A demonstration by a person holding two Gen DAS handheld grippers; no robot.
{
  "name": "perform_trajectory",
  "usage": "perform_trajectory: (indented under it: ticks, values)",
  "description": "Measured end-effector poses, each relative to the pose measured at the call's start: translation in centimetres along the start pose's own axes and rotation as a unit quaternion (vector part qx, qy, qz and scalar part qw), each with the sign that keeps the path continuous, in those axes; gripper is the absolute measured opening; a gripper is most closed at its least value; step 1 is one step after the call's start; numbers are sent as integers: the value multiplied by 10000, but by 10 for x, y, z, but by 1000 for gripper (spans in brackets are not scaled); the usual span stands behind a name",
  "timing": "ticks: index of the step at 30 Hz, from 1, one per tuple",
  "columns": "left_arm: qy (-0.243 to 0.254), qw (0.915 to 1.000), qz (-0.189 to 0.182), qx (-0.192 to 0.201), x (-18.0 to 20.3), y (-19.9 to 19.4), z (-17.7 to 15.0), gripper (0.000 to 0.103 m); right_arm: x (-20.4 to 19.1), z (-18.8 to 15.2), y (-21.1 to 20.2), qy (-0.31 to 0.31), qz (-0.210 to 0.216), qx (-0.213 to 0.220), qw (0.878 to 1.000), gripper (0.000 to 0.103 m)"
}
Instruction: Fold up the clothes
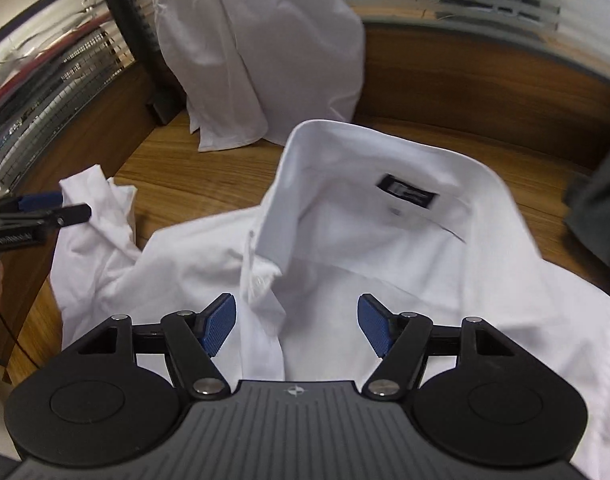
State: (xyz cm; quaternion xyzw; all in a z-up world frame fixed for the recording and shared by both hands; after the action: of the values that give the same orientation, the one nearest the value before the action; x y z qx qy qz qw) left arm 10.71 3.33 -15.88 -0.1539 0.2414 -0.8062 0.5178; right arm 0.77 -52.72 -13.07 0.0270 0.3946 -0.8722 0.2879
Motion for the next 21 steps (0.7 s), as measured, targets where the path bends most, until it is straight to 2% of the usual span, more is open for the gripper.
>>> perform_trajectory:
  ticks: [4, 5, 6, 7, 8, 9, 10, 13, 16, 18, 21]
  values:
    - [-250, 9992, 234, -193, -10, 18, -9, 89, 0, 9, 29, 170, 106, -124, 9997, 73]
    - [-302, 9989, 253, -244, -12, 21, -11, 83, 1, 11, 35, 208, 135, -160, 9996, 72]
    - [-361, 9986, 259, -303, -13, 23, -14, 74, 0, 12, 40, 230, 170, -200, 9994, 67]
    - [-423, 9981, 261, -365, -15, 25, -16, 46, 0, 14, 45, 253, 206, -240, 9992, 53]
    - [-485, 9976, 262, -427, -17, 27, -19, 24, -1, 16, 49, 265, 232, -273, 9990, 42]
    - [-554, 9970, 294, -464, -19, 27, -19, 19, -1, 18, 50, 206, 197, -260, 9993, 17]
    - [-608, 9966, 374, -411, -22, 23, -17, 16, -1, 20, 50, 148, 162, -247, 9995, 10]
    - [-715, 9945, 750, -139, -31, 4, -7, 11, 0, 30, 47, -90, 14, -141, 9999, 6]
    - [-968, 9894, 1076, 111, -44, -18, 6, 11, 11, 48, 31, -180, -233, 192, 9994, 4]
    - [-1125, 9875, 1093, 139, -49, -26, 11, 11, 19, 61, 21, -150, -289, 369, 9988, 4]
    - [-1074, 9879, 1115, 115, -49, -23, 14, 11, 17, 66, 24, -414, -277, 310, 9983, 4]
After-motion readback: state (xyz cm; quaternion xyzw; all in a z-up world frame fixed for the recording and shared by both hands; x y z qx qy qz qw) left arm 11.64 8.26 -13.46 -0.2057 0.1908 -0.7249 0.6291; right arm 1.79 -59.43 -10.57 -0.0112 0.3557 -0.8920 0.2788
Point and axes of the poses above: each gripper's, at about its wrist camera, not at the fingertips, and y roughly the way its jaws point, x to its right, z to its top, the point moved 7 cm from there along y, roughly the way its jaws point, and after that the axes turned 12 degrees about x, right-handed, at the moved point
